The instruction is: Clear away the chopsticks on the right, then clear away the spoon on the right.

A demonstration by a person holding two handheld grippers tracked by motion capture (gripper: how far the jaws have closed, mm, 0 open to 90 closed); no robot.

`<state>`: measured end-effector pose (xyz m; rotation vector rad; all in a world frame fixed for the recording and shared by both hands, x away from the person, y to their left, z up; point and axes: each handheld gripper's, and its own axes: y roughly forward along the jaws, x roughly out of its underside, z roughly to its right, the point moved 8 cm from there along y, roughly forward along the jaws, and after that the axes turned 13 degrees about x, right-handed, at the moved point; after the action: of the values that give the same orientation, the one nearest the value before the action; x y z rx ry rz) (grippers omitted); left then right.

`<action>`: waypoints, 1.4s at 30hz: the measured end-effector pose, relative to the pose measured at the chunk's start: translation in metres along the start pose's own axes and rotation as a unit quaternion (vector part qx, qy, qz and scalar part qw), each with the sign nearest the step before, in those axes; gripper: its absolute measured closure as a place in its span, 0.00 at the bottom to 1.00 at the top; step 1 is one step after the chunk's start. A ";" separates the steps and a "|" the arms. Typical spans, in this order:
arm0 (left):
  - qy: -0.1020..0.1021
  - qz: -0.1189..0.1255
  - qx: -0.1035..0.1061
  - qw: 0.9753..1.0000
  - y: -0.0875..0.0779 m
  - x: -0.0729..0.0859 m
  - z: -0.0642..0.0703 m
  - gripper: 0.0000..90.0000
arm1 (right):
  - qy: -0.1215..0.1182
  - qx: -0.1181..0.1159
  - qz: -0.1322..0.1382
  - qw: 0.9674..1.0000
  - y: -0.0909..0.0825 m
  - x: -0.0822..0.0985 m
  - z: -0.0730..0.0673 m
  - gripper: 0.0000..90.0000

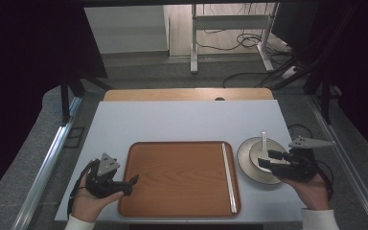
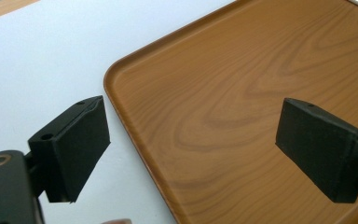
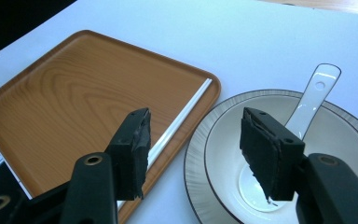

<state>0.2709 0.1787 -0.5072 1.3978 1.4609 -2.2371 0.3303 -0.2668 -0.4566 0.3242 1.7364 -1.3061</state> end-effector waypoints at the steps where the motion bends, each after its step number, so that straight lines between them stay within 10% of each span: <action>1: -0.001 0.002 0.001 1.000 0.000 0.000 0.000 0.11 | 0.000 0.001 -0.001 1.000 0.000 0.000 0.001 0.47; 31: -0.017 0.010 0.001 1.000 -0.006 0.001 -0.004 0.11 | 0.026 0.048 -0.035 0.998 0.058 -0.016 0.065 0.43; 42: -0.024 0.007 -0.003 1.000 -0.004 0.004 -0.009 0.11 | 0.060 0.024 -0.045 0.997 0.085 -0.021 0.085 0.52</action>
<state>0.2722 0.1885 -0.5085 1.3402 1.4367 -2.2404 0.4411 -0.2996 -0.4951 0.3613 1.8399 -1.4187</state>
